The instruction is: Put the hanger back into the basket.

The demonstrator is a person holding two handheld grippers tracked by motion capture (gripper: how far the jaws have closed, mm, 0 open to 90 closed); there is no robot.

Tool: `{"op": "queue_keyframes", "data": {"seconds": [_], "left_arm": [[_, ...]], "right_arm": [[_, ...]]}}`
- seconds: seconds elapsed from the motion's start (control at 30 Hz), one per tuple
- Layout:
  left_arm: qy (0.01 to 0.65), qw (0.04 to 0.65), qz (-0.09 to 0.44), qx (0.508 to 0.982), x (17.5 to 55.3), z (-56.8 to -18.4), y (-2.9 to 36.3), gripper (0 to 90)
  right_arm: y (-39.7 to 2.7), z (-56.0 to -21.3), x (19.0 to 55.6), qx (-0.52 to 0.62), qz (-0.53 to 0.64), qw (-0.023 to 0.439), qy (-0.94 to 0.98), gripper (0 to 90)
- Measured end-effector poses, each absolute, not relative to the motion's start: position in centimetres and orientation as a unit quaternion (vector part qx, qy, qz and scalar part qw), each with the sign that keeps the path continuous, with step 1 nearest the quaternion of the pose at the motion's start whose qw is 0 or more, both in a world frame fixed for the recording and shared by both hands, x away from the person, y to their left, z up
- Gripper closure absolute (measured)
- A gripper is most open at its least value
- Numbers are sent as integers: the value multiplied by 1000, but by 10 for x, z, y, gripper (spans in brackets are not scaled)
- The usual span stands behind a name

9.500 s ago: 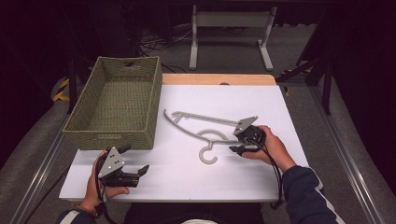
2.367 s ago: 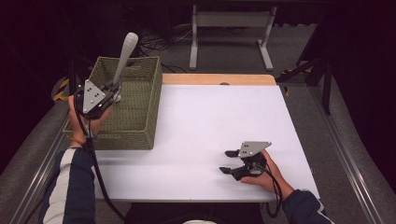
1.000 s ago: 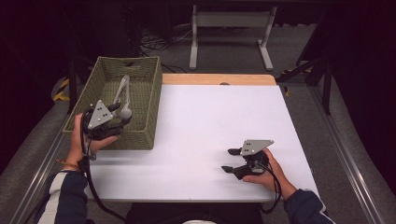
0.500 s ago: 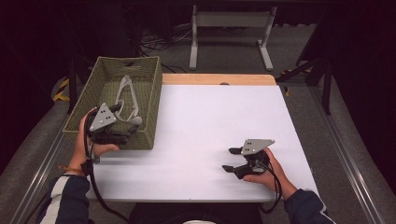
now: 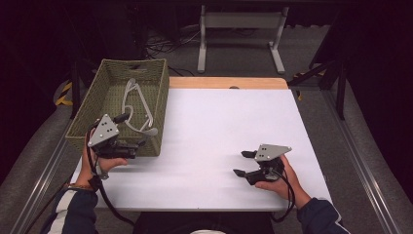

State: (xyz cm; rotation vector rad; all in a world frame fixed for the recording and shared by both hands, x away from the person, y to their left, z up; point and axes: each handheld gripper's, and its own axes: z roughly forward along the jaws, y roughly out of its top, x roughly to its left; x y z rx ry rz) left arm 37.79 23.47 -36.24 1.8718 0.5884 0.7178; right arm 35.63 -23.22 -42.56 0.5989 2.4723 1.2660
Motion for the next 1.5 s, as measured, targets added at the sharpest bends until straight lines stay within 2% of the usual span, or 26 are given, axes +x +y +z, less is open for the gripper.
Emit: {"op": "queue_keyframes", "data": {"seconds": [0.23, 0.4, 0.43, 0.63, 0.83, 1.0, 1.3, 1.5], "left_arm": [[236, 528, 303, 757, 358, -360, 227, 47], [227, 534, 309, 753, 347, -359, 214, 65], [223, 533, 310, 755, 344, -359, 211, 76], [213, 539, 302, 757, 328, -370, 197, 101], [202, 527, 300, 769, 318, -384, 188, 104], [221, 523, 295, 769, 317, -401, 184, 91], [235, 487, 295, 788, 316, -430, 191, 93], [249, 484, 287, 788, 320, -436, 197, 89]], "right_arm": [[-242, -415, 350, 227, 464, 210, 830, 302], [-245, -410, 347, 232, 472, 235, 817, 287], [-245, -407, 344, 236, 475, 252, 810, 258], [-249, -407, 335, 250, 476, 284, 794, 213], [-251, -409, 327, 250, 477, 301, 787, 207], [-251, -413, 324, 248, 477, 308, 785, 200], [-253, -427, 319, 267, 474, 304, 782, 158], [-251, -434, 320, 271, 466, 314, 782, 144]]}}
